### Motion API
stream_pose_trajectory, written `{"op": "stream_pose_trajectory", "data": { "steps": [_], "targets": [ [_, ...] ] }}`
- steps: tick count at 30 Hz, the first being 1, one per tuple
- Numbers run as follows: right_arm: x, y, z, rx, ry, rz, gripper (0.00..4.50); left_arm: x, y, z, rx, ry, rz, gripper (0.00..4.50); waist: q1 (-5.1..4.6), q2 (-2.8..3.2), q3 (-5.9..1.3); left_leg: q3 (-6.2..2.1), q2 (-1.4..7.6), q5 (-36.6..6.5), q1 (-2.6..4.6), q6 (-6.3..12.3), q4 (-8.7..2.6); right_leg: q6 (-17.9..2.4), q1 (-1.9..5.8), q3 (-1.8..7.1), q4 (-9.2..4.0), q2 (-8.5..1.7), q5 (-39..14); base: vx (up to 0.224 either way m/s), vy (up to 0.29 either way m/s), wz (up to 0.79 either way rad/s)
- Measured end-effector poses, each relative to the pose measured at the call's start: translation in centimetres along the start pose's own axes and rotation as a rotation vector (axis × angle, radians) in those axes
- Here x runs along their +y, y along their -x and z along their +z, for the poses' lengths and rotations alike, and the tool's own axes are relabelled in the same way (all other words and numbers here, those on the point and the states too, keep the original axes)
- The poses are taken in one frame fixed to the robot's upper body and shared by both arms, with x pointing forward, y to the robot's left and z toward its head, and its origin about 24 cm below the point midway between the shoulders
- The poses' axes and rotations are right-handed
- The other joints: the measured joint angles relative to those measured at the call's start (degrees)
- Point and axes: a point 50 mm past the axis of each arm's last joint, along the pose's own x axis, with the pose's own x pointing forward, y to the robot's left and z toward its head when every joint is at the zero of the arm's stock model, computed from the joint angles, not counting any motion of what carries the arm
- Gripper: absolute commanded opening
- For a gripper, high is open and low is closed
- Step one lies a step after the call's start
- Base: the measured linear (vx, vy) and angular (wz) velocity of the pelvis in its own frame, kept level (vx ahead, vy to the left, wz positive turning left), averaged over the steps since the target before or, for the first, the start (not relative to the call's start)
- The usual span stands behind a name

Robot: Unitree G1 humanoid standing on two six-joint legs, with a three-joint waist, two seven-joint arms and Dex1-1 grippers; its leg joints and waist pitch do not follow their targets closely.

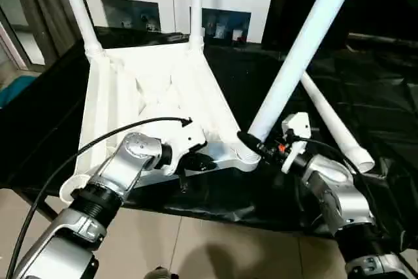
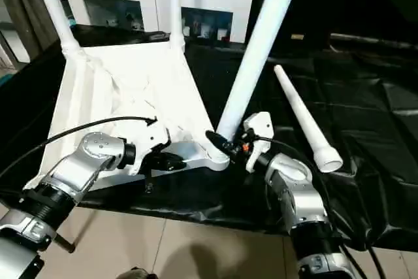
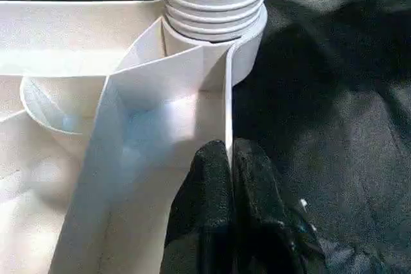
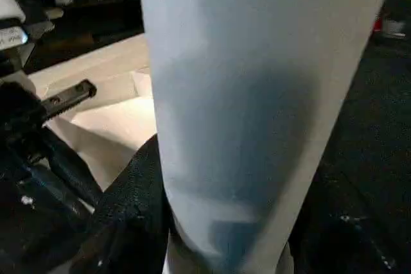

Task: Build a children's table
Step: Insert table leg to table base, then rotate leg to tighten

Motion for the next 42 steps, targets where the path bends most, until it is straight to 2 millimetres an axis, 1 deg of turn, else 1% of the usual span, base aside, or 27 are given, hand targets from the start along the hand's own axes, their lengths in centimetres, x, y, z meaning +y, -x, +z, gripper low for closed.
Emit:
{"op": "stream_pose_trajectory", "data": {
  "steps": [5, 9, 14, 22, 30, 32, 33, 34, 35, 36, 37, 39, 40, 41, 42],
  "targets": [
    [0.0, -0.3, 0.2, 0.039, 0.026, 0.032, 1.91, 0.0, 0.1, 0.0, -0.001, -0.008, -0.001, 0.0, -0.04, -0.03, -0.01, 0.0, 0.0, 0.0, -0.01, 0.0, -0.02, 0.0, 0.0, 0.0, -0.12, 0.0, 0.0, 0.0, 0.0, 0.0],
    [-0.1, -0.1, 0.3, 0.077, 0.041, 0.087, 1.91, 0.0, 0.2, -0.1, -0.007, -0.024, -0.017, 0.0, 0.1, -0.04, -0.02, 0.0, -0.01, 0.0, -0.01, 0.0, -0.11, 0.0, 0.06, -0.02, -0.27, 0.0, 0.0, 0.0, 0.0, 0.0],
    [-0.1, 0.1, 0.2, 0.08, 0.039, 0.147, 1.91, -0.2, 0.5, -0.2, -0.009, -0.047, -0.051, 0.0, 0.1, -0.17, -0.11, 0.01, -0.01, -0.01, -0.02, 0.01, -0.18, 0.0, 0.13, -0.03, -0.39, 0.0, 0.0, 0.0, 0.0, 0.0],
    [0.0, 0.4, 0.2, 0.074, 0.031, 0.243, 1.91, -0.3, 1.0, -0.5, -0.013, -0.082, -0.11, 0.0, 0.48, -0.18, -0.19, 0.01, -0.01, -0.01, -0.01, 0.01, -0.26, -0.04, 0.18, -0.03, -0.38, 0.0, 0.02, 0.0, 0.0, 0.0],
    [0.0, 0.6, 0.0, 0.071, 0.035, 0.265, 1.91, -0.2, 1.1, -0.7, -0.013, -0.085, -0.118, 0.0, 0.71, -0.16, -0.23, 0.01, -0.01, -0.02, 0.05, 0.0, -0.28, -0.03, 0.25, -0.03, -0.39, 0.0, 0.02, 0.0, 0.0, 0.0],
    [-0.1, 0.5, -0.1, 0.069, 0.031, 0.255, 1.91, -0.2, 1.0, -0.8, -0.016, -0.075, -0.117, 0.0, 0.72, -0.15, -0.23, 0.01, -0.02, -0.02, 0.22, 0.0, -0.29, -0.03, 0.4, -0.03, -0.39, 0.0, 0.02, 0.0, 0.0, 0.0],
    [-0.1, 0.4, -0.2, 0.066, 0.026, 0.246, 1.91, -0.2, 0.9, -0.8, -0.019, -0.068, -0.115, 0.0, 0.7, -0.15, -0.23, 0.01, -0.02, -0.02, 0.43, -0.01, -0.34, -0.01, 0.55, -0.03, -0.43, 0.0, 0.01, 0.0, 0.0, 0.0],
    [-0.1, 0.3, -0.5, 0.06, 0.021, 0.225, 1.91, -0.2, 0.7, -0.9, -0.019, -0.051, -0.107, 0.0, 0.63, -0.08, -0.18, 0.0, -0.02, -0.04, 0.86, -0.03, -0.46, 0.04, 0.66, -0.1, -0.63, 0.0, -0.03, 0.0, 0.0, 0.0],
    [-0.2, 0.1, -0.6, 0.06, 0.021, 0.202, 1.91, -0.1, 0.5, -0.9, -0.016, -0.038, -0.096, 0.0, 0.53, -0.01, -0.14, -0.03, -0.01, -0.11, 1.18, -0.11, -0.53, 0.12, 0.92, -0.22, -0.83, 0.0, -0.08, 0.0, 0.0, 0.0],
    [-0.3, -0.1, -0.7, 0.059, 0.025, 0.181, 1.91, 0.0, 0.4, -1.0, -0.013, -0.027, -0.082, 0.0, 0.27, 0.06, -0.1, -0.14, -0.01, -0.14, 1.34, -0.14, -0.52, 0.17, 1.12, -0.43, -1.05, -0.04, -0.12, -0.052, 0.008, -0.04],
    [-0.5, -0.4, -0.8, 0.052, 0.026, 0.137, 1.91, 0.2, 0.3, -1.0, -0.012, -0.01, -0.061, 0.0, -0.18, 0.28, 0.04, -0.45, 0.14, -0.15, 1.51, -0.14, -0.55, 0.18, 1.55, -1.16, -1.69, -0.14, -0.12, 0.0, 0.0, 0.0],
    [-0.7, -1.0, -0.8, 0.051, 0.03, 0.079, 1.91, 0.6, 0.2, -1.0, -0.001, 0.003, -0.028, 0.0, -1.1, 1.07, 0.46, -1.51, 0.45, -0.18, 1.55, -0.18, -0.62, 0.13, 2.47, -3.13, -3.02, -0.32, -0.3, 0.0, 0.0, 0.0],
    [-0.7, -1.4, -0.8, 0.048, 0.024, 0.049, 1.91, 0.6, 0.1, -0.9, -0.002, 0.012, -0.014, 0.0, -1.41, 1.61, 0.79, -1.76, 0.52, -0.18, 1.14, -0.2, -1.04, -0.54, 2.89, -3.86, -1.69, -0.48, -1.78, -0.115, 0.037, -0.07],
    [-0.8, -1.4, -0.7, 0.041, 0.022, 0.023, 1.91, 0.7, -0.1, -0.8, 0.0, 0.022, -0.01, 0.0, -1.42, 1.38, 0.8, -1.39, 0.37, -0.17, 0.91, -0.19, -1.16, -2.1, 2.88, -3.16, 1.1, -0.88, -4.01, -0.115, 0.037, -0.07],
    [-1.0, -1.4, -0.7, 0.035, 0.016, -0.001, 1.91, 0.7, -0.4, -0.7, -0.001, 0.028, -0.002, 0.0, -0.96, 0.0, 0.33, 0.32, 0.23, -0.15, 1.2, -0.21, -1.35, -2.87, 2.94, -1.31, 3.12, -1.17, -4.96, 0.0, 0.0, 0.0]
  ]
}}
